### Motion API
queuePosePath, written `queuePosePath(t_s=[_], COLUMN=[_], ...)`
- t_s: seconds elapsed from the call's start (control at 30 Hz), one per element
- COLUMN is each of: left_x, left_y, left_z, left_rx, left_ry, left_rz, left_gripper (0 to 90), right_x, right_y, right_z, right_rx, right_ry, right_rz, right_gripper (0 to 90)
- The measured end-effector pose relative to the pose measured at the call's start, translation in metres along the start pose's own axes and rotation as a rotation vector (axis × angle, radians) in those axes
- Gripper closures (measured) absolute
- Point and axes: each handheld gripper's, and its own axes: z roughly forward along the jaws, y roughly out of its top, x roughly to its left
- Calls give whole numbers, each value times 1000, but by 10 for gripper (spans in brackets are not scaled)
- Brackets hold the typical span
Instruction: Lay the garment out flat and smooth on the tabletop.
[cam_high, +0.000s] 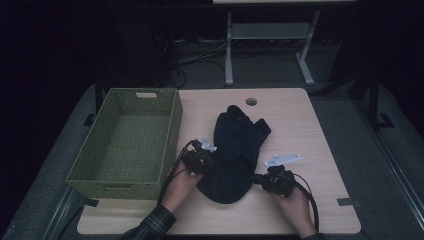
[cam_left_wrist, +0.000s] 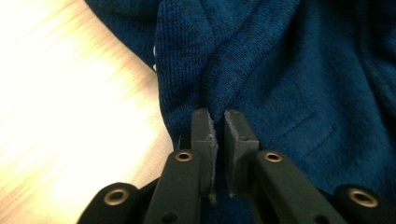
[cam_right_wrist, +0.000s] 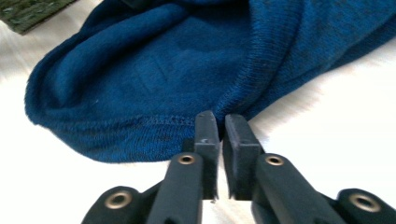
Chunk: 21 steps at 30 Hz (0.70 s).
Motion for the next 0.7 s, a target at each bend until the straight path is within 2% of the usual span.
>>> queuePosePath(t_s=[0.17,0.23,0.3,0.4,0.5,0.53,0.7], left_x=[-8,-12,-18,-24,-25,-24,-25], left_y=[-1,-1,-1,-2,-4,-6,-16], left_z=[-6,-9,-10,-11,-18,-21,-25], left_rx=[-16,-19,-18,-15,-11,-9,15], left_ry=[-59,-83,-101,-119,-94,-87,-87], left_rz=[-4,0,10,19,32,25,14], left_gripper=[847,846,846,849,857,857,833], right_x=[-7,-12,-22,-35,-42,-42,-30], right_y=[3,5,7,8,6,6,4], right_z=[-11,-18,-27,-37,-45,-48,-47], right_rx=[-1,-15,-29,-50,-65,-72,-70], right_ry=[-74,-103,-145,-175,-191,-195,-165], right_rz=[-23,-17,-20,6,17,15,-31], right_gripper=[877,880,882,885,885,885,883])
